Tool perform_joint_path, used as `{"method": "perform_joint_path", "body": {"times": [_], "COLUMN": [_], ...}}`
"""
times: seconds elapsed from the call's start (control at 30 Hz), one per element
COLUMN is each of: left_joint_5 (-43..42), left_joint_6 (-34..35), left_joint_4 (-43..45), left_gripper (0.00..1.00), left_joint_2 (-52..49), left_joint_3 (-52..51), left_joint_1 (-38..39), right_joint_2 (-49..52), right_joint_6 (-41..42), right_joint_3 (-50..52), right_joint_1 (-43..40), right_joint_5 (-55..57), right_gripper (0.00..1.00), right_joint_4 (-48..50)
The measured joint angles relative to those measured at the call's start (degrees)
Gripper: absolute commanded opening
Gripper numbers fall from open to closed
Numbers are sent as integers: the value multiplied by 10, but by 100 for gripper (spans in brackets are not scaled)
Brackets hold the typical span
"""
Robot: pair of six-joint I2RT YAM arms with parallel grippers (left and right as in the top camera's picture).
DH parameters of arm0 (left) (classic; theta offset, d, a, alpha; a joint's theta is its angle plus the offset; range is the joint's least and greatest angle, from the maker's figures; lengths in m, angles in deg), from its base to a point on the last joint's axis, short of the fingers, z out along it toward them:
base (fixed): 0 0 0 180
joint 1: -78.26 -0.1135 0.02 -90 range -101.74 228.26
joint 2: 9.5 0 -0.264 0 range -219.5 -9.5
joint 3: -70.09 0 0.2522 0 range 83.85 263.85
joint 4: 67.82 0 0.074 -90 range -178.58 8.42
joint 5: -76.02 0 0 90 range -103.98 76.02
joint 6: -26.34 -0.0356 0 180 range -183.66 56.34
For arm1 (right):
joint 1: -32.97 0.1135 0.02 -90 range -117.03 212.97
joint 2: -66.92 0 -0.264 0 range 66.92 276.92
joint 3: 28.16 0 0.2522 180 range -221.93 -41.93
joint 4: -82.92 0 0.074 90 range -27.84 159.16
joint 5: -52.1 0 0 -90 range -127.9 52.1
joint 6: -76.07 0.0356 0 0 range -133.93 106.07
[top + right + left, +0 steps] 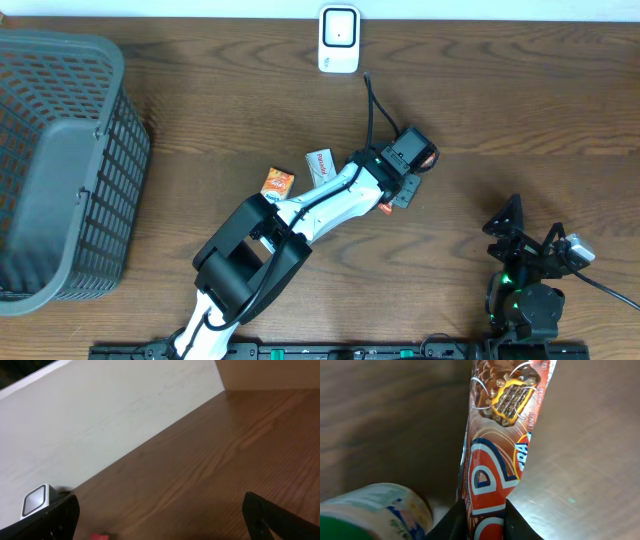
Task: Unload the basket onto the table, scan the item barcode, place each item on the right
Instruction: 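Carry the chocolate bar with the left gripper and lay it right of the jar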
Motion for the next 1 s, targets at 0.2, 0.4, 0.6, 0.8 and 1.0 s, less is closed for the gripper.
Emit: {"method": "perform_joint_path", "body": {"times": [0.2,0.4,0.6,0.8,1.0], "left_joint_5": [65,44,-4,-24,5], "left_joint_6": [68,95,63,22,-43], "left_joint_4": [0,1,-5,-11,-32], "left_gripper": [29,68,80,82,87], "left_joint_2": [0,0,11,135,327], "left_joint_3": [0,0,0,0,3], "left_joint_1": [0,4,12,12,7], "right_joint_2": [0,0,0,0,0], "right_joint_6": [0,0,0,0,0], "right_joint_3": [0,0,0,0,0], "right_joint_1": [0,0,0,0,0], "right_joint_5": [0,0,0,0,0], "right_gripper": [99,99,99,99,99], "right_joint_4": [0,0,0,0,0]}}
